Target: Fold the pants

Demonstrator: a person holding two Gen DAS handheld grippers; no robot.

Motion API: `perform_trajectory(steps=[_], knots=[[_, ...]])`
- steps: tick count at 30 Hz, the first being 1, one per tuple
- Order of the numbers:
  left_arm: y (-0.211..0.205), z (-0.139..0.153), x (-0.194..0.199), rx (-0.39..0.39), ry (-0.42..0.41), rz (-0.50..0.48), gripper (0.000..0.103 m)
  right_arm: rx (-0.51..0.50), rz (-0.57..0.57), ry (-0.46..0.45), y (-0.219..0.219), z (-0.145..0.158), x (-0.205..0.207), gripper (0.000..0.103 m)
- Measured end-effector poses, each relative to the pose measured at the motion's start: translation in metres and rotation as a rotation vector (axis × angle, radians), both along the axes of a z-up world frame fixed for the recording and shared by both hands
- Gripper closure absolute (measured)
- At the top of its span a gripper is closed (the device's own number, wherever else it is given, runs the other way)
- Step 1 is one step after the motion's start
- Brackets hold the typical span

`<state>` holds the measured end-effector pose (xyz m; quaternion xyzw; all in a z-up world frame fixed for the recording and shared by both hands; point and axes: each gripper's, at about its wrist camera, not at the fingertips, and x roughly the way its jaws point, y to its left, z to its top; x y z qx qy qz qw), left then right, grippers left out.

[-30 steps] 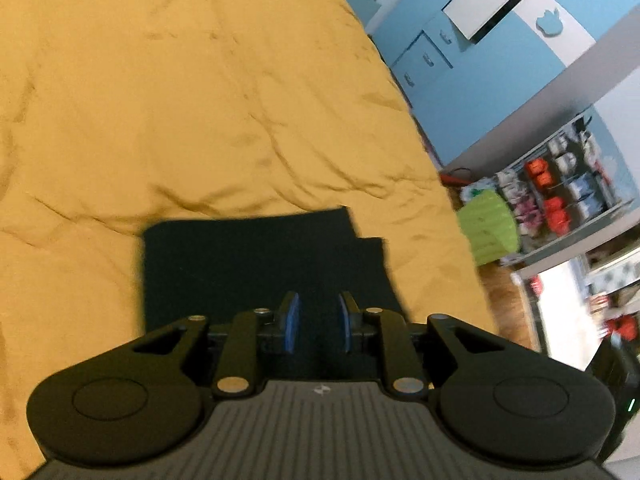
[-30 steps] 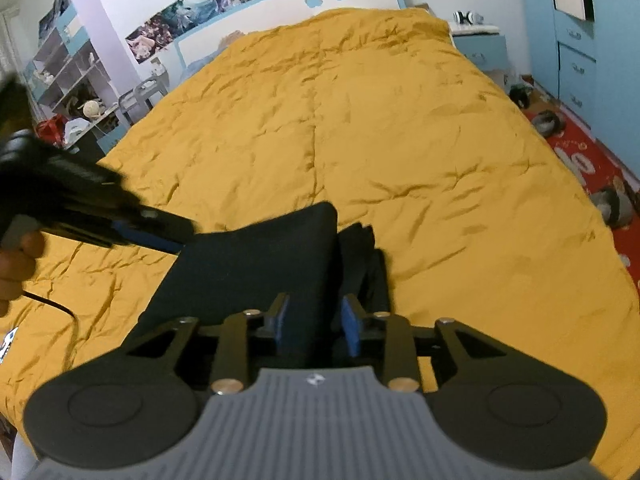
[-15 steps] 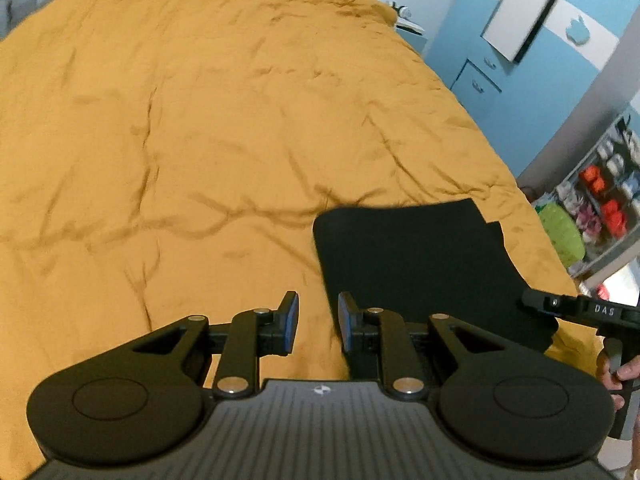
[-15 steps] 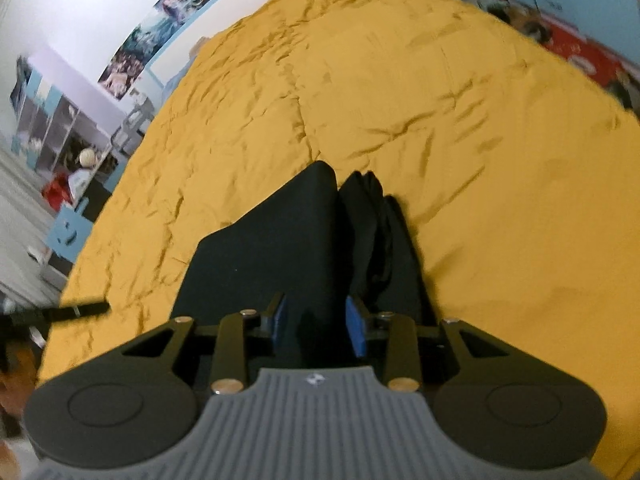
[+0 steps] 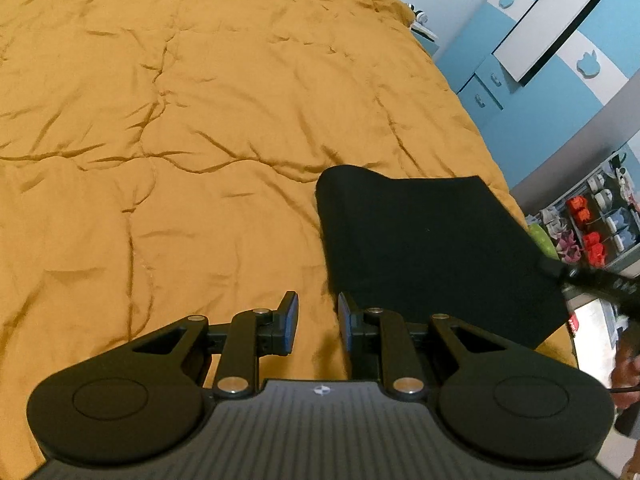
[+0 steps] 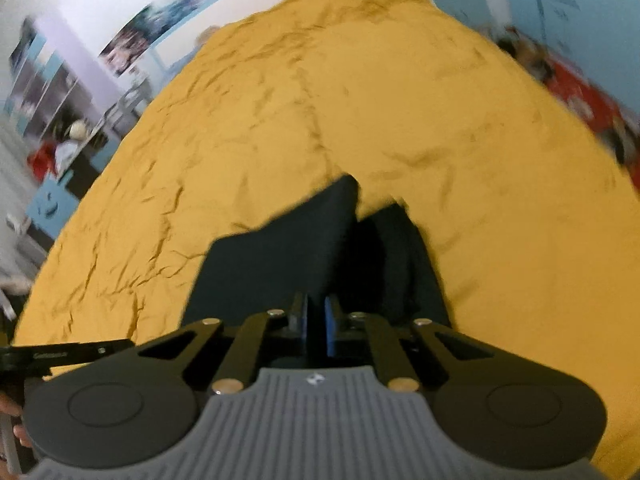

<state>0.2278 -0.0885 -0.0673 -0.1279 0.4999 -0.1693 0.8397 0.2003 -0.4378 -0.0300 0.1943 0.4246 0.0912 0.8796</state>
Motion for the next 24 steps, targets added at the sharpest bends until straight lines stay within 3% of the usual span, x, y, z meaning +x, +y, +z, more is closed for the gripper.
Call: perform_trajectory(steps=[4,6,8,12,15,19,21,24], knots=[[-0.001,0.002,-0.003,-0.012,-0.005,-0.007,0.079,-0.054,0.047,-0.100,0.008,0.045,-0.001,0.101],[0.000,0.001,-0.002,-0.013,-0.001,-0.007,0.079,-0.062,0.031,-0.110,-0.002,0.052,-0.004,0.101],[-0.002,-0.001,-0.001,-0.019,0.008,-0.007,0.079,-0.077,-0.007,-0.078,-0.017,0.042,-0.005,0.101],[-0.012,-0.009,0.002,-0.036,0.018,-0.029,0.079,-0.043,-0.091,0.074,-0.044,-0.024,0.001,0.101],[-0.018,-0.013,0.007,-0.053,0.013,-0.032,0.080,-0.029,-0.135,0.067,-0.052,-0.049,-0.005,0.101],[-0.031,-0.012,0.019,-0.058,-0.027,-0.052,0.080,-0.073,-0.119,0.047,-0.048,-0.052,-0.008,0.098],[-0.037,-0.009,0.028,-0.048,-0.054,-0.068,0.080,-0.109,-0.109,0.039,-0.047,-0.044,-0.010,0.085],[-0.050,-0.009,0.045,-0.050,-0.077,-0.096,0.082,-0.171,-0.079,-0.047,-0.043,-0.023,-0.015,0.085]])
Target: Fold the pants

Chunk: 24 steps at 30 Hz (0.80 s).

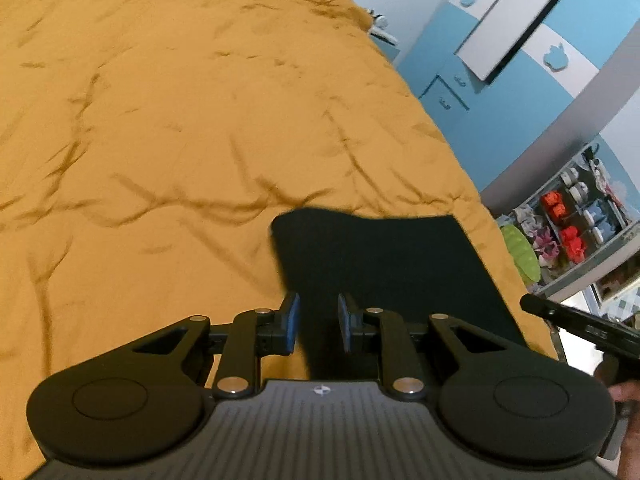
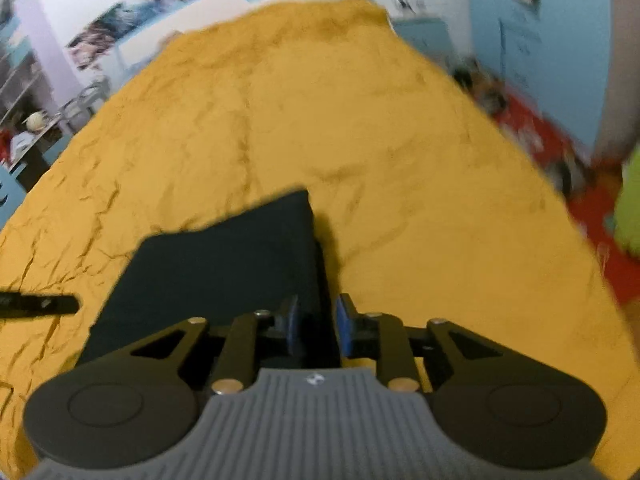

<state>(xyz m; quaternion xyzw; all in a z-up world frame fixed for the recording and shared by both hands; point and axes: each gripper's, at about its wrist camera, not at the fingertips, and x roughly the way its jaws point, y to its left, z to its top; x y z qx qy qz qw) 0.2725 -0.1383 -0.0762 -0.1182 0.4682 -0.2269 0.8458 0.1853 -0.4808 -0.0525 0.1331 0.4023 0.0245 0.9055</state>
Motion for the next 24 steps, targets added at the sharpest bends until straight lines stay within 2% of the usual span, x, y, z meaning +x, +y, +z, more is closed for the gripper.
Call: perform_trajectory(steps=[4,9,11,15,17,20,22,24], knots=[[-0.023,-0.016,0.026,0.045,-0.012,-0.035,0.087,-0.008,0.096,-0.064,0.012,0.005,0.019,0.087],[-0.032,-0.046,0.055,0.084,0.006,-0.018,0.098,-0.013,0.093,0.018,0.013,-0.031,0.050,0.097],[-0.033,-0.057,0.068,0.093,0.021,-0.018,0.099,-0.021,0.082,0.041,0.012,-0.045,0.054,0.102],[-0.040,-0.070,0.085,0.134,0.008,-0.019,0.099,0.029,0.051,0.060,0.003,-0.065,0.056,0.103],[-0.038,-0.069,0.089,0.154,0.005,0.006,0.099,0.034,0.045,0.061,0.003,-0.066,0.057,0.103],[-0.024,-0.053,0.081,0.134,-0.003,0.035,0.099,-0.001,0.035,0.042,0.008,-0.056,0.051,0.103],[-0.016,-0.038,0.066,0.120,-0.003,0.026,0.099,-0.023,0.026,0.007,0.011,-0.042,0.038,0.093],[-0.007,-0.022,0.039,0.074,0.001,0.001,0.099,-0.027,0.032,-0.032,0.017,-0.026,0.020,0.090]])
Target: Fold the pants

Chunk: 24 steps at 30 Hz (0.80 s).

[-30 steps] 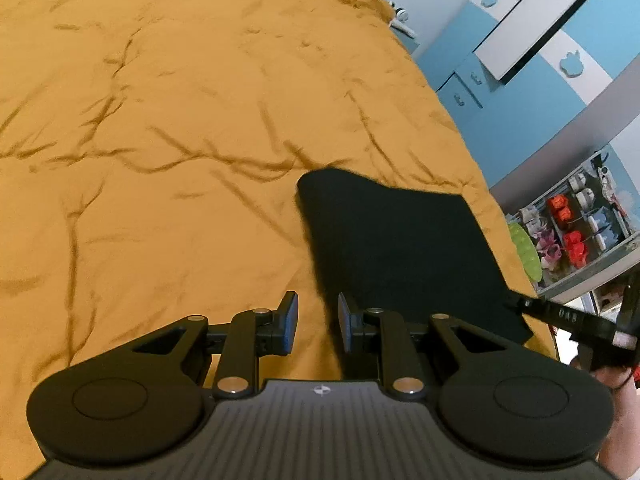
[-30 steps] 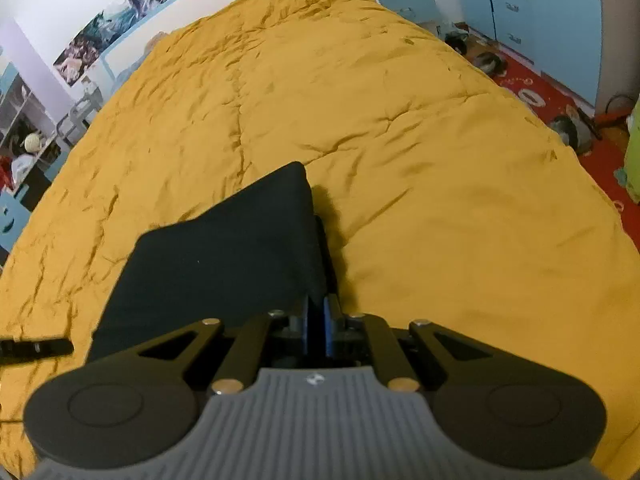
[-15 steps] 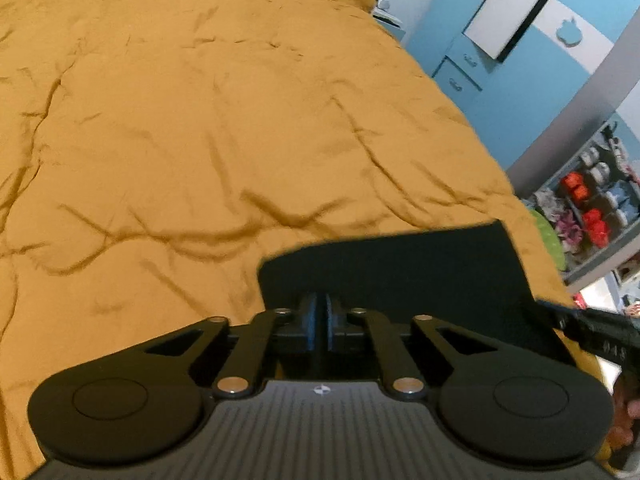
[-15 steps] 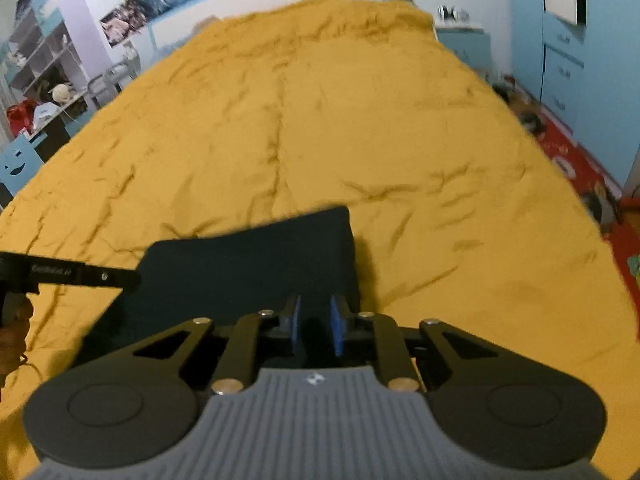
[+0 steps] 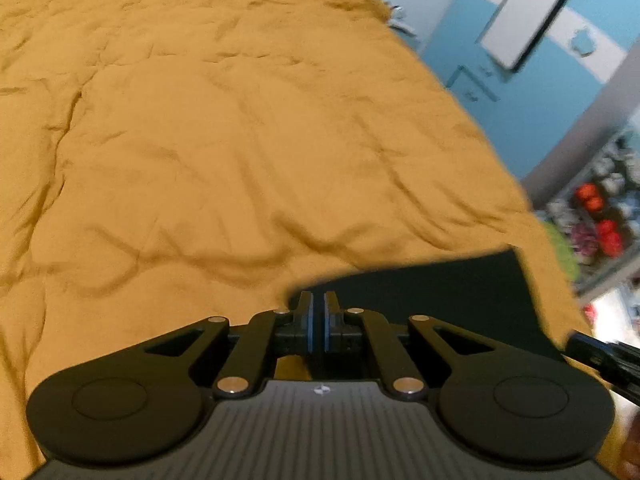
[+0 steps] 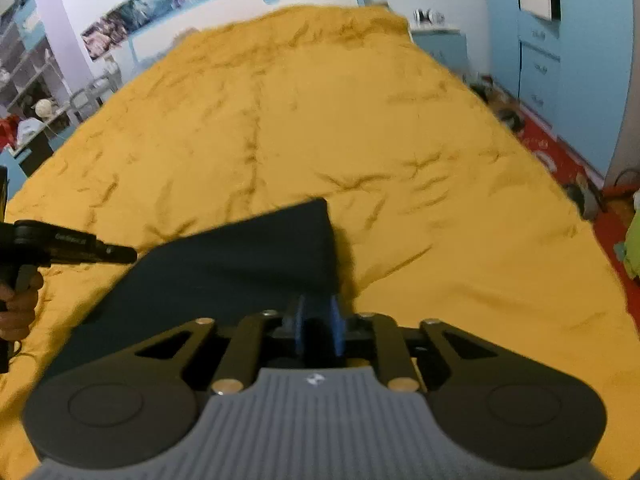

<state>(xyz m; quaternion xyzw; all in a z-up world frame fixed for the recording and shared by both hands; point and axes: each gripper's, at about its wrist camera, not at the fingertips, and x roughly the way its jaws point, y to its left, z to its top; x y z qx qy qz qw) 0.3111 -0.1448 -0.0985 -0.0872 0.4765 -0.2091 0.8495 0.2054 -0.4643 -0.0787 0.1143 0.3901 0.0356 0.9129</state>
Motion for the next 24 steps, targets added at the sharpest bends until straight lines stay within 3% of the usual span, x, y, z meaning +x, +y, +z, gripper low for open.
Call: perform_trajectory(steps=[3,7,11,13,21,22,24], knots=[[0.008,0.013,-0.041,-0.048,0.029,-0.022,0.099,0.000,0.016,-0.034,0.011,0.014,-0.025,0.086],[0.007,0.003,-0.082,-0.111,0.107,-0.065,0.099,-0.028,0.037,-0.033,0.025,0.013,-0.054,0.083],[0.003,-0.024,-0.095,-0.102,0.223,-0.063,0.100,-0.065,0.028,0.025,0.032,-0.014,-0.065,0.082],[0.006,-0.030,-0.103,-0.099,0.223,-0.056,0.100,-0.078,0.024,0.023,0.034,-0.020,-0.069,0.083],[0.024,-0.019,-0.120,-0.093,0.313,-0.085,0.100,-0.059,0.031,0.046,0.029,-0.018,-0.076,0.082],[0.025,-0.017,-0.123,-0.079,0.321,-0.104,0.099,-0.050,0.033,0.047,0.028,-0.015,-0.078,0.081],[0.029,-0.004,-0.126,-0.091,0.261,-0.141,0.097,-0.012,0.042,0.040,0.022,-0.004,-0.082,0.065]])
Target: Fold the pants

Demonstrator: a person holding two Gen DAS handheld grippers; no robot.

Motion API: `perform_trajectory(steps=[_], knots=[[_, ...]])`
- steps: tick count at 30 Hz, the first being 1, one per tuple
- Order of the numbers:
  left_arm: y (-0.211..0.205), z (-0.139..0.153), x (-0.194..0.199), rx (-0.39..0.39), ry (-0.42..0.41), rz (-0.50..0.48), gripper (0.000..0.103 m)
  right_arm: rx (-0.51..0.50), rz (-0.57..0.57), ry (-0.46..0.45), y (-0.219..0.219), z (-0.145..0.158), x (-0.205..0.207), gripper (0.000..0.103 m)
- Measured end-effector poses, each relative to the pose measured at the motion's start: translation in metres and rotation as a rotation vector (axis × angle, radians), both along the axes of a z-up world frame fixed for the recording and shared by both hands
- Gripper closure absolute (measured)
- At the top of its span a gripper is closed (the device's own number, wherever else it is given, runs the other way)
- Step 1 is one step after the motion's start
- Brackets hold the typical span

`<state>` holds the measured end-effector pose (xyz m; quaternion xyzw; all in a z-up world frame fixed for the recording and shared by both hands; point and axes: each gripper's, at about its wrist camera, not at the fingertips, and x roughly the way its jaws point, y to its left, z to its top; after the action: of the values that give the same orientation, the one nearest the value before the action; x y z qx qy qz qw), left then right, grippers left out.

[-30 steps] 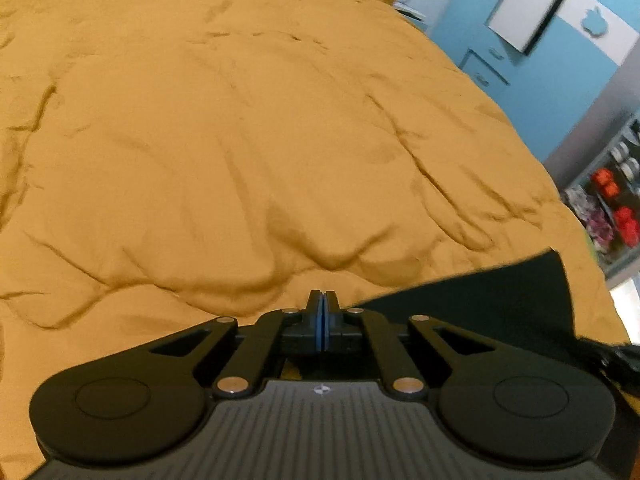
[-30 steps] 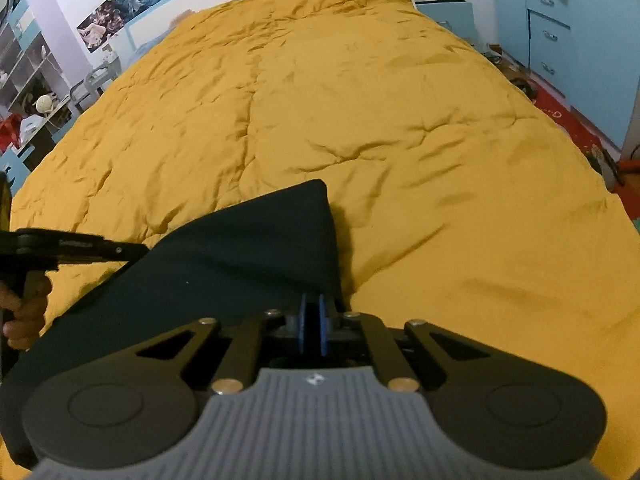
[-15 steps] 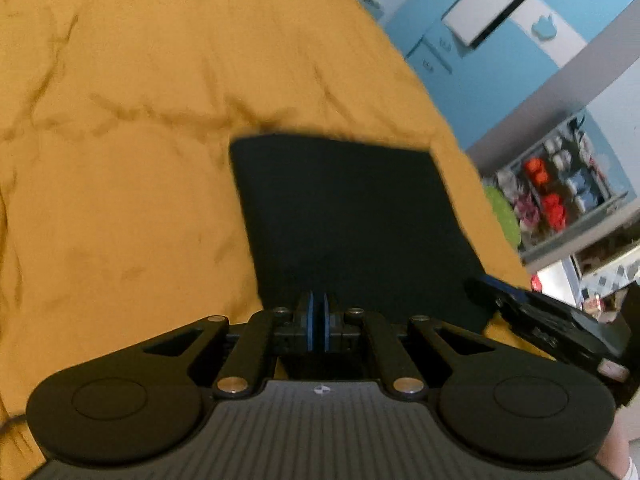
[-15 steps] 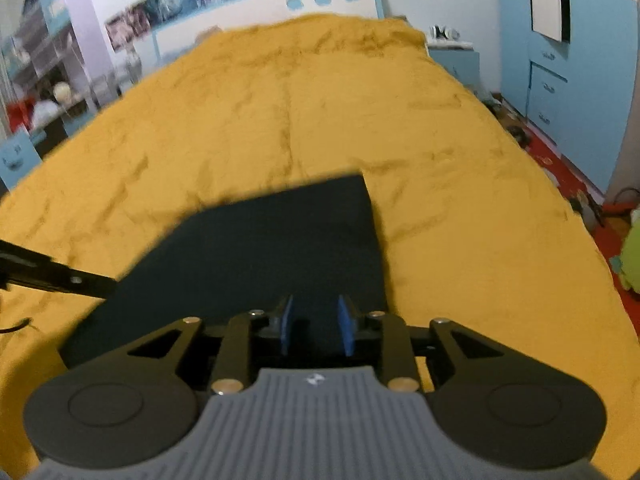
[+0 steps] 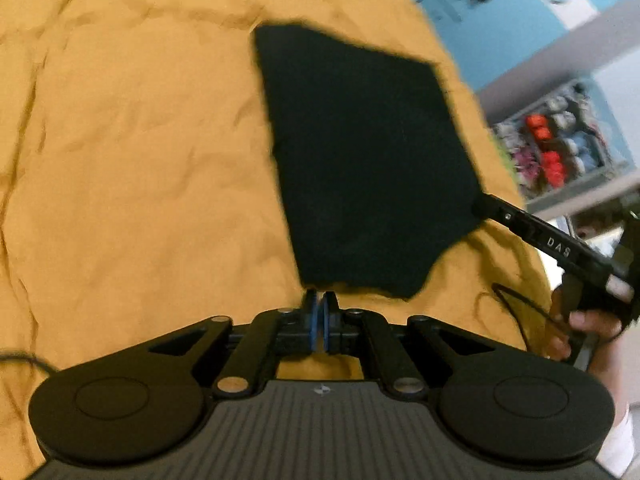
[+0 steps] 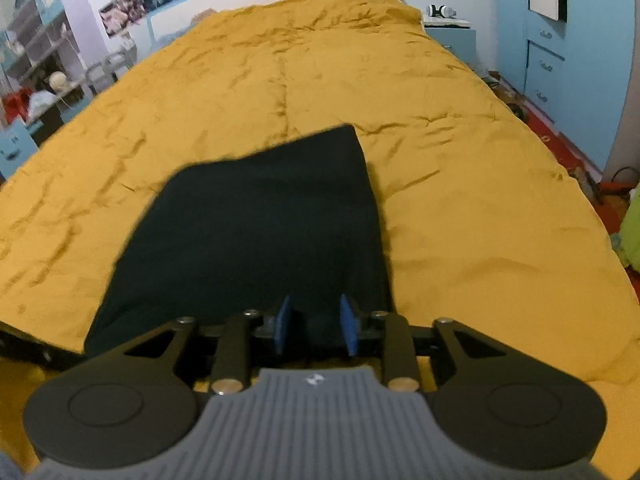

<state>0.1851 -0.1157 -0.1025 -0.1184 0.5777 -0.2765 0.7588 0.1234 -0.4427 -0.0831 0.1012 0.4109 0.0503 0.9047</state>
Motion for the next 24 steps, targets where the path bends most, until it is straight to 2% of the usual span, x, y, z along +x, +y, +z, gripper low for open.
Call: perform_trajectory(steps=[1,2,3,5,7,9,12,14,17,22,24], knots=[[0.003,0.007,0.000,-0.027,-0.046,-0.005,0.091,0.028,0.001,-0.007,-0.005,0.006,-0.003,0.059],[0.005,0.013,0.003,-0.058,-0.084,0.005,0.083,0.057,0.000,-0.014,-0.009,0.012,-0.005,0.048],[0.010,0.019,0.009,-0.089,-0.120,0.032,0.079,0.080,0.000,-0.019,-0.014,0.017,-0.005,0.042],[0.015,0.023,0.024,-0.131,-0.160,0.100,0.060,0.134,-0.018,-0.032,-0.030,0.023,-0.001,0.040],[0.019,0.017,0.043,-0.183,-0.183,0.145,0.051,0.202,-0.037,-0.027,-0.047,0.024,0.009,0.037],[0.018,0.004,0.061,-0.216,-0.166,0.162,0.051,0.296,-0.060,-0.003,-0.065,0.015,0.024,0.037],[0.019,-0.023,0.084,-0.259,-0.093,0.222,0.051,0.465,-0.082,0.045,-0.086,-0.008,0.045,0.037],[0.016,-0.038,0.092,-0.282,-0.053,0.250,0.051,0.529,-0.109,0.070,-0.094,-0.024,0.056,0.036],[0.010,-0.054,0.101,-0.307,-0.003,0.276,0.046,0.579,-0.117,0.095,-0.099,-0.042,0.068,0.038],[-0.002,-0.063,0.107,-0.299,0.004,0.288,0.044,0.639,-0.090,0.127,-0.099,-0.062,0.082,0.042],[-0.003,-0.064,0.109,-0.303,0.001,0.290,0.044,0.642,-0.070,0.142,-0.096,-0.069,0.087,0.048]])
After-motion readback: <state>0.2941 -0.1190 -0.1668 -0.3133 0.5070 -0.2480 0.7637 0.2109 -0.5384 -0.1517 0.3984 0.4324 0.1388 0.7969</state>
